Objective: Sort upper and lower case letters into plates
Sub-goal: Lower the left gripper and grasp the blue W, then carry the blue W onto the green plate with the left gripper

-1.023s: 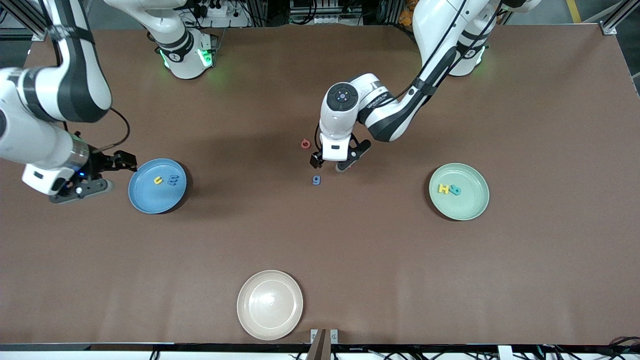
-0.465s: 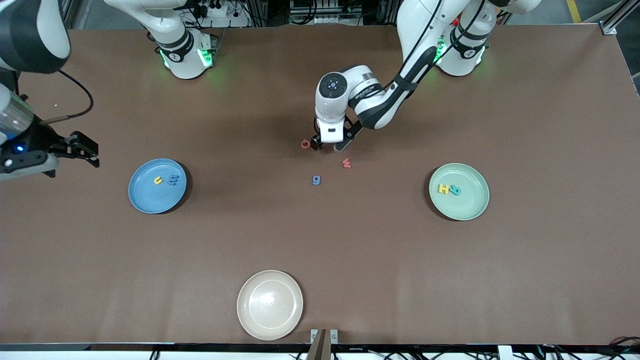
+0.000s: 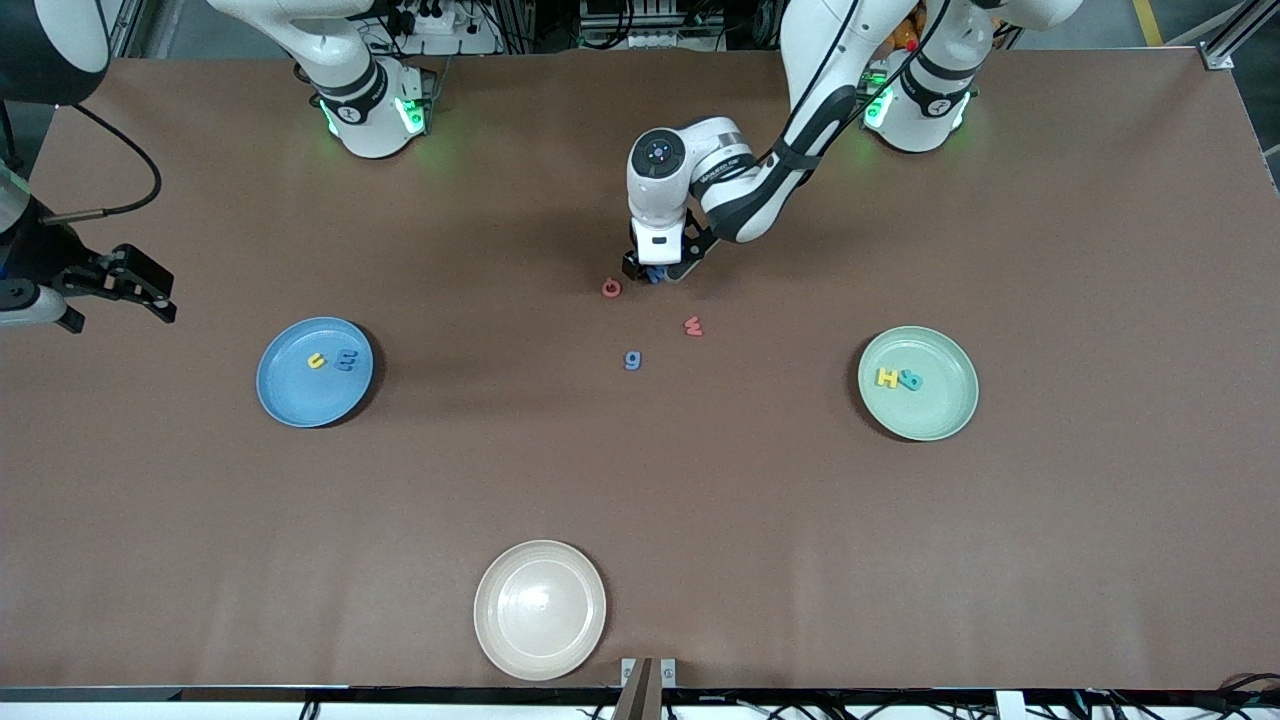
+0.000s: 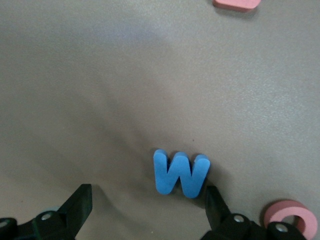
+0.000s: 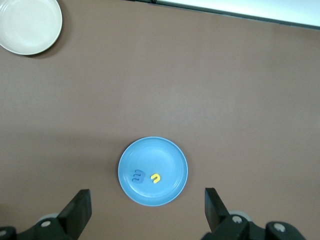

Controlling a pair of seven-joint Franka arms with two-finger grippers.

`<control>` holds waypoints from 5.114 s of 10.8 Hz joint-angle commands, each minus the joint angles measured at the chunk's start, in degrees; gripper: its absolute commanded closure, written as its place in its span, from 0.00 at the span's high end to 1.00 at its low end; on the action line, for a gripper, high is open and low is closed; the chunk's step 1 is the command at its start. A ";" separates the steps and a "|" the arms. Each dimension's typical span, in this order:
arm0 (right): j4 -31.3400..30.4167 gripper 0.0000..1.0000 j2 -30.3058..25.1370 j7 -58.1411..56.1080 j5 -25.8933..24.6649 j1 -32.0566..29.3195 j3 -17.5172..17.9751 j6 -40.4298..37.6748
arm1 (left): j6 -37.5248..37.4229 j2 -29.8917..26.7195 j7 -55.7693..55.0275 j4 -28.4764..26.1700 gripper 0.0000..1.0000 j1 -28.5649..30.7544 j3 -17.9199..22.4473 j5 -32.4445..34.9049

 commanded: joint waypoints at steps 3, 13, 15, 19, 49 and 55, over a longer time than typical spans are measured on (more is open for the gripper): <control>1.17 1.00 -0.70 1.62 5.06 -0.16 0.04 -3.00 | 1.15 -0.02 -1.93 -0.73 1.00 0.91 1.69 6.92; 1.17 1.00 -0.08 1.62 4.54 0.11 -1.28 -4.41 | 1.15 1.47 -6.94 1.29 0.91 -0.32 1.96 7.39; 1.17 1.00 0.01 1.62 4.54 0.28 -1.28 -4.41 | 1.15 1.30 -6.94 1.99 0.91 -0.75 1.87 7.39; 1.17 1.00 0.01 1.62 4.54 0.28 -1.28 -4.41 | 1.15 1.38 -6.68 2.08 0.58 -0.85 1.87 7.48; 1.26 1.00 0.27 1.27 2.96 0.46 -1.63 -4.06 | -19.59 -3.45 61.53 -0.11 0.99 80.63 -29.59 21.01; 1.61 1.00 0.62 1.35 3.04 0.81 -1.45 -3.79 | -19.94 -3.97 60.30 0.68 1.00 77.83 -29.94 20.92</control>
